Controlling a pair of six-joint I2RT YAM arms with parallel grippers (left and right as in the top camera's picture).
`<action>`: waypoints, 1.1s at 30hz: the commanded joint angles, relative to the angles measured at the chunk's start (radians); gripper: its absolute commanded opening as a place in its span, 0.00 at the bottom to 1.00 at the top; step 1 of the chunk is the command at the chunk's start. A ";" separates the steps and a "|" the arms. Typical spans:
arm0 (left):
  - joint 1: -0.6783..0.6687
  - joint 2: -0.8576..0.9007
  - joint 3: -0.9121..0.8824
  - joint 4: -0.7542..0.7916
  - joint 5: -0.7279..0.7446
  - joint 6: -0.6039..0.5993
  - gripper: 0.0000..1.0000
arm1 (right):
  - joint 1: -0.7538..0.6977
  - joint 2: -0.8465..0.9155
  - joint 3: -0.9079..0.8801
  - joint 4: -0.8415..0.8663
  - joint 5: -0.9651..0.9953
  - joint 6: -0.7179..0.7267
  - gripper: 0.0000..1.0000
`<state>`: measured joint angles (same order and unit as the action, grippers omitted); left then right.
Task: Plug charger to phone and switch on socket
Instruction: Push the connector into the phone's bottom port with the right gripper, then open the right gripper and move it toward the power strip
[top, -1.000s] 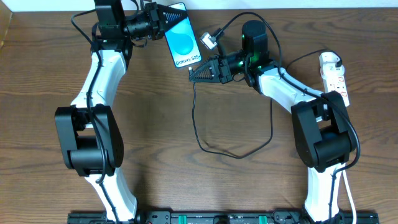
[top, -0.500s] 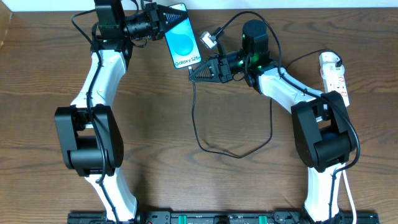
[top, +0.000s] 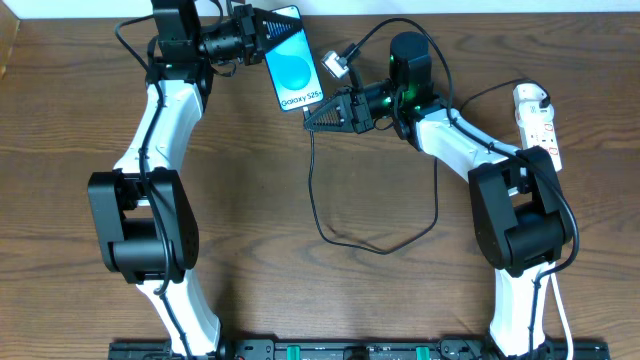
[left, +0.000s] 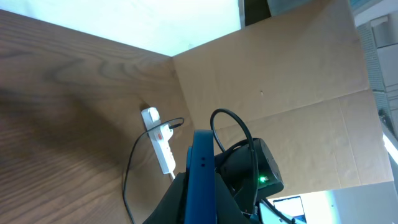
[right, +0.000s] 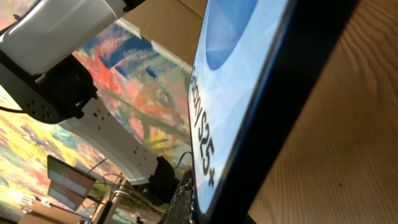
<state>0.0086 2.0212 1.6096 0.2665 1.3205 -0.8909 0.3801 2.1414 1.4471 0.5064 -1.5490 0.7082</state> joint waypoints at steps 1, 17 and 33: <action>-0.011 -0.025 0.006 0.009 0.006 -0.005 0.07 | 0.008 0.004 0.011 0.002 -0.002 0.006 0.01; -0.027 -0.024 0.006 0.009 0.026 0.021 0.07 | 0.004 0.004 0.011 0.003 -0.002 0.040 0.01; -0.027 -0.024 0.006 0.009 0.173 0.113 0.07 | 0.000 0.004 0.011 0.046 0.115 0.197 0.01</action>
<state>-0.0036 2.0212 1.6096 0.2779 1.3670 -0.8028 0.3870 2.1426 1.4448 0.5289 -1.5436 0.8795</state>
